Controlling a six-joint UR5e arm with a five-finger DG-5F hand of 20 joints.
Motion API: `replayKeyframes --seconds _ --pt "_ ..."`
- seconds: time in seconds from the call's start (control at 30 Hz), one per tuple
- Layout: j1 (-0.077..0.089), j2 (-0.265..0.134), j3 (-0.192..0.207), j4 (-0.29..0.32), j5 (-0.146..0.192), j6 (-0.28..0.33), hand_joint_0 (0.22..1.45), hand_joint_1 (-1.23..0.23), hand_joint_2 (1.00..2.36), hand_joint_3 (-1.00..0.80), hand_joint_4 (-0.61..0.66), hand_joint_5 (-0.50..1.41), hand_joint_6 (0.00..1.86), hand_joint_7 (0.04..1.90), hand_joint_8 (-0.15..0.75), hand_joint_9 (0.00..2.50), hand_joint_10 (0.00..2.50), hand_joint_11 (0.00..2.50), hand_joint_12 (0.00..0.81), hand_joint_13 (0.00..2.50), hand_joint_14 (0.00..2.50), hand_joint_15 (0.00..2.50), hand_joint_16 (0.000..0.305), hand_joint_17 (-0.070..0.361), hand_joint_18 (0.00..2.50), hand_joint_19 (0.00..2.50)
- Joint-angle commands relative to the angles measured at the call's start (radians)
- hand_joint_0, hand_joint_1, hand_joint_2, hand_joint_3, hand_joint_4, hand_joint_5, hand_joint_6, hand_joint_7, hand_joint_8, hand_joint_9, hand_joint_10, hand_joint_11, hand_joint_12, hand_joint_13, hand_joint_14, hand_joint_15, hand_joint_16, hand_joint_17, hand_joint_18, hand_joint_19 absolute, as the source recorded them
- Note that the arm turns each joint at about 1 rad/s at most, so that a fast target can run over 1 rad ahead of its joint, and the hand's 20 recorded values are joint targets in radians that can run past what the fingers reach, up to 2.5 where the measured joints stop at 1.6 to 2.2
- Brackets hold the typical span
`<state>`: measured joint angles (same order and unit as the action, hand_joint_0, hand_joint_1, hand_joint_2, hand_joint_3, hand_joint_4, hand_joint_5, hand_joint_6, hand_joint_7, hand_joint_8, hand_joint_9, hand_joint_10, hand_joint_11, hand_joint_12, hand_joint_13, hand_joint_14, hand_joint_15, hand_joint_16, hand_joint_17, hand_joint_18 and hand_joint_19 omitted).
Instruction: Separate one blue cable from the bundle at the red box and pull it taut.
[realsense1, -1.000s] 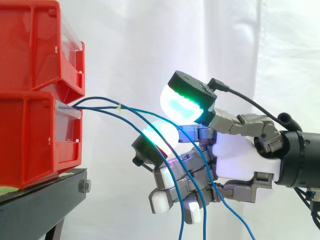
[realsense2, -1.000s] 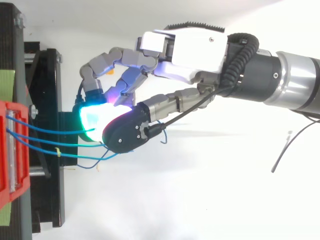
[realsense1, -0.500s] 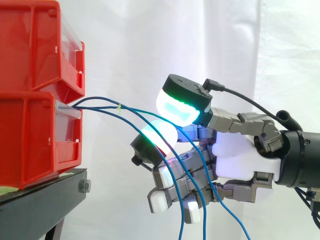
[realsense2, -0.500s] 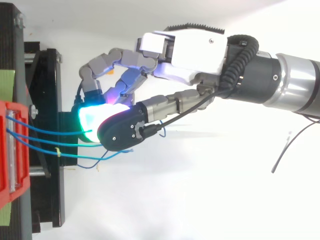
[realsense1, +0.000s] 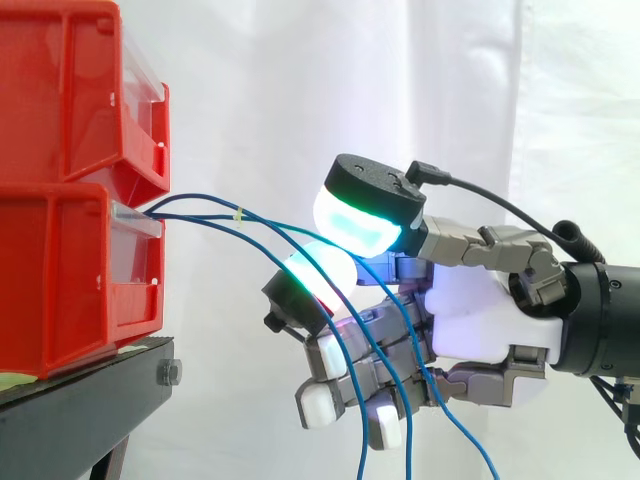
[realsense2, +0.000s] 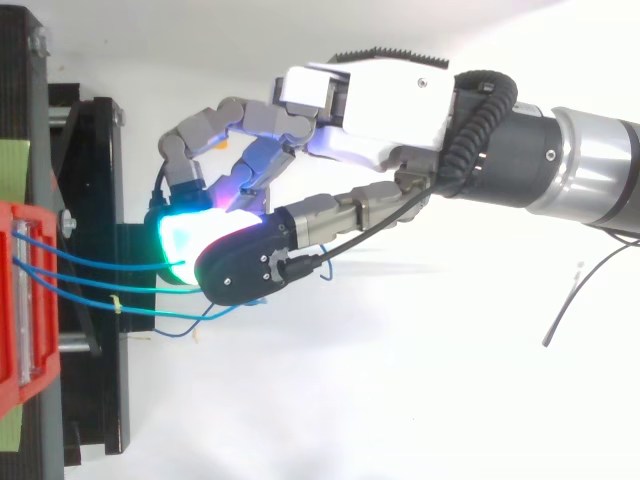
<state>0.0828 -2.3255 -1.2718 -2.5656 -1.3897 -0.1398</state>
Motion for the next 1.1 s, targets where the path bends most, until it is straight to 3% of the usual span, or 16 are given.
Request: replayKeyframes --seconds 0.0,0.17,0.3,0.5,0.57,0.77,1.07 --pt "0.0 0.0 0.0 -0.001 0.0 0.0 0.58 -0.64 1.02 -0.33 0.12 -0.2 0.82 1.31 0.328 0.88 0.02 0.84 0.366 0.88 0.02 0.48 0.052 0.118 0.93 0.81" --pt "0.003 0.0 0.0 -0.001 0.001 0.002 0.55 -0.55 1.0 -0.5 0.19 -0.19 0.76 1.33 0.337 0.88 0.02 0.83 0.377 0.88 0.02 0.49 0.054 0.121 0.94 0.81" --pt "0.002 0.0 0.0 -0.001 0.0 0.002 0.54 -0.52 1.0 -0.5 0.2 -0.19 0.75 1.32 0.342 0.87 0.02 0.81 0.382 0.88 0.02 0.48 0.055 0.123 0.94 0.81" --pt "0.003 0.0 0.0 -0.001 0.0 0.002 0.56 -0.59 1.0 -0.5 0.2 -0.19 0.77 1.34 0.339 0.87 0.02 0.82 0.381 0.88 0.02 0.48 0.054 0.121 0.93 0.82" --pt "0.002 0.0 0.0 -0.001 0.0 0.002 0.59 -0.65 1.01 -0.35 0.17 -0.19 0.8 1.34 0.332 0.87 0.02 0.82 0.374 0.88 0.02 0.48 0.052 0.118 0.92 0.82" --pt "0.003 0.0 0.0 -0.001 0.001 0.002 0.57 -0.68 1.03 -0.13 0.06 -0.19 0.84 1.39 0.331 0.87 0.02 0.84 0.37 0.88 0.02 0.48 0.053 0.118 0.93 0.81" --pt "0.003 0.0 0.0 -0.001 0.0 0.002 0.57 -0.7 1.04 -0.04 -0.05 -0.18 0.85 1.4 0.324 0.88 0.02 0.83 0.369 0.87 0.02 0.48 0.052 0.117 0.93 0.81"
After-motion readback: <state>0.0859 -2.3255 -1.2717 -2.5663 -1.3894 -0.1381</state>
